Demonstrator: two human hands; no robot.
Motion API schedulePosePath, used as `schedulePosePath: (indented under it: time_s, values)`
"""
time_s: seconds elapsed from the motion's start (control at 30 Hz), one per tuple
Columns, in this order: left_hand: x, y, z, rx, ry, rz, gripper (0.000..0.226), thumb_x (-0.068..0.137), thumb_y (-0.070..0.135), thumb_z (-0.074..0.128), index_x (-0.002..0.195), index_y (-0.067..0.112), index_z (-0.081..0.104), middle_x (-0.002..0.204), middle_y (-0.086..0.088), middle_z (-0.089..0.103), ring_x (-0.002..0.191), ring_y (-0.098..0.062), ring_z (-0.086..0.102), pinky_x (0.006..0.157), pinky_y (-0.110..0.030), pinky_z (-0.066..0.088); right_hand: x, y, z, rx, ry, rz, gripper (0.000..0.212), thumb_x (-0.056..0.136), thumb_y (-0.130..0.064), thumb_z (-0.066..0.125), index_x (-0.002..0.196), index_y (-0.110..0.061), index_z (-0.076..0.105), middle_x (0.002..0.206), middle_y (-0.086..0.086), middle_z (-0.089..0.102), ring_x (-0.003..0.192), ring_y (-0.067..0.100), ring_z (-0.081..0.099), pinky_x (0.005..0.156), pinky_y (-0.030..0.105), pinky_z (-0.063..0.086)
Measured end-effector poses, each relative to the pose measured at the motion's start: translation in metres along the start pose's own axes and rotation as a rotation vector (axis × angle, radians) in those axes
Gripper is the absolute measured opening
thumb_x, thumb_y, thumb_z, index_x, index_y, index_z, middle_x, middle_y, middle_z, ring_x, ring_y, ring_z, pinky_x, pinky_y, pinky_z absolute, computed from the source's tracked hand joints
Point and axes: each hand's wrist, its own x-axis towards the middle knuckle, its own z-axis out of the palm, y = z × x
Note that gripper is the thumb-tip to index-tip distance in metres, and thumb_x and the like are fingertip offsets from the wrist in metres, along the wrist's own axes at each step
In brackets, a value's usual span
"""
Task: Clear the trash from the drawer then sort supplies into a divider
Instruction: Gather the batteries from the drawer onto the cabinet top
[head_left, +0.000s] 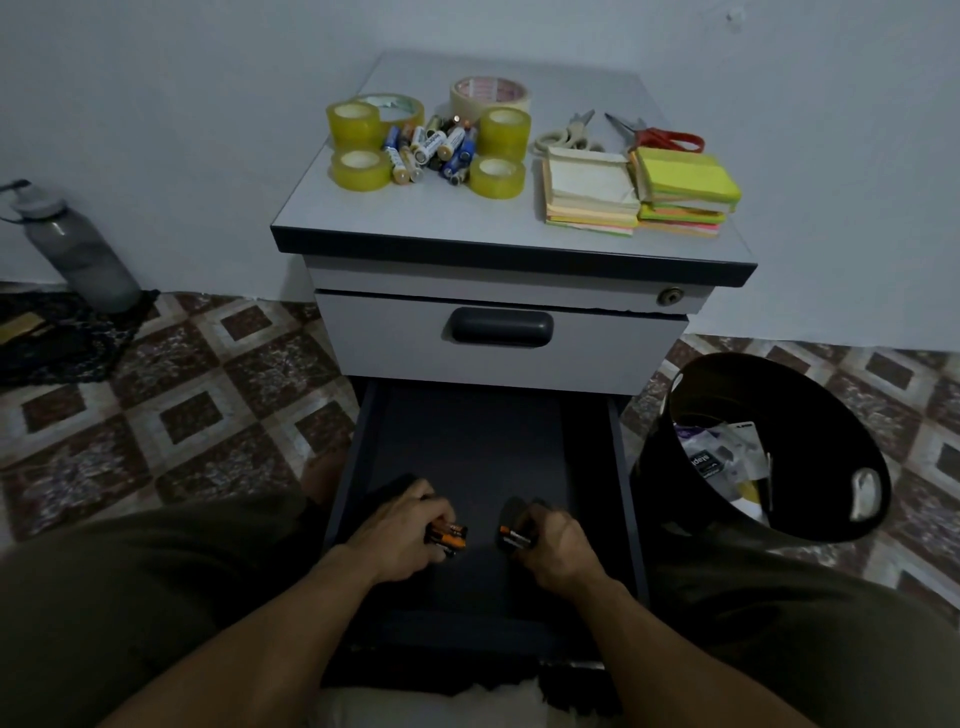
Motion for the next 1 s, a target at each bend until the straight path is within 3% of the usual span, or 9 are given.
schedulePosePath:
  time_s: [0.23,0.47,0.57,0.73,1.0]
  values:
    - [0.0052,0.0029,0.0011,-0.038,0.01,-0.01,0.028,0.081,0.025,0.077,0.094,0.027,0.053,0.101,0.013,0.045,0.091,-0.008,0.05,0.082,-0.025,0.045,0.002,-0.0028,-0.0003,0.003,0.017,-0.047,0.026,0.085,-0.021,0.069,0.108,-0.014,0.058,0.115,0.004,0.055,0.107,0.023,0.057,0.087,0.027,0.045]
    - [0.0075,-0.0013,0.0036,-0.065,0.043,-0.008,0.018,0.083,0.023,0.075,0.098,0.024,0.065,0.1,0.012,0.049,0.092,-0.006,0.052,0.08,-0.021,0.042,0.0012,-0.0054,-0.0001,-0.003,0.025,-0.024,0.021,0.086,-0.023,0.069,0.103,-0.021,0.056,0.112,0.004,0.056,0.101,0.02,0.056,0.082,0.023,0.041]
    - [0.0078,-0.0015,0.0041,-0.063,0.057,-0.007,0.017,0.084,0.023,0.075,0.099,0.024,0.067,0.099,0.011,0.05,0.092,-0.008,0.053,0.082,-0.023,0.042,0.0013,-0.0059,-0.0005,0.017,0.033,-0.004,0.02,0.085,-0.024,0.07,0.096,-0.023,0.053,0.109,0.002,0.058,0.096,0.016,0.057,0.081,0.025,0.047]
    - [0.0057,0.0007,0.004,-0.062,0.074,-0.018,0.013,0.083,0.023,0.075,0.094,0.023,0.068,0.096,0.01,0.053,0.088,-0.007,0.054,0.079,-0.022,0.044,0.0006,-0.0067,-0.0019,0.043,0.007,0.031,0.024,0.086,-0.02,0.07,0.108,-0.019,0.059,0.113,0.005,0.062,0.101,0.021,0.062,0.086,0.029,0.052]
    - [0.0041,0.0027,0.0039,-0.035,0.06,-0.019,0.015,0.085,0.027,0.072,0.091,0.029,0.059,0.096,0.013,0.053,0.089,-0.007,0.054,0.081,-0.026,0.047,-0.0024,-0.0088,-0.0044,0.104,0.031,0.039,0.012,0.088,-0.023,0.067,0.095,-0.022,0.058,0.099,0.003,0.067,0.091,0.02,0.065,0.073,0.027,0.05]
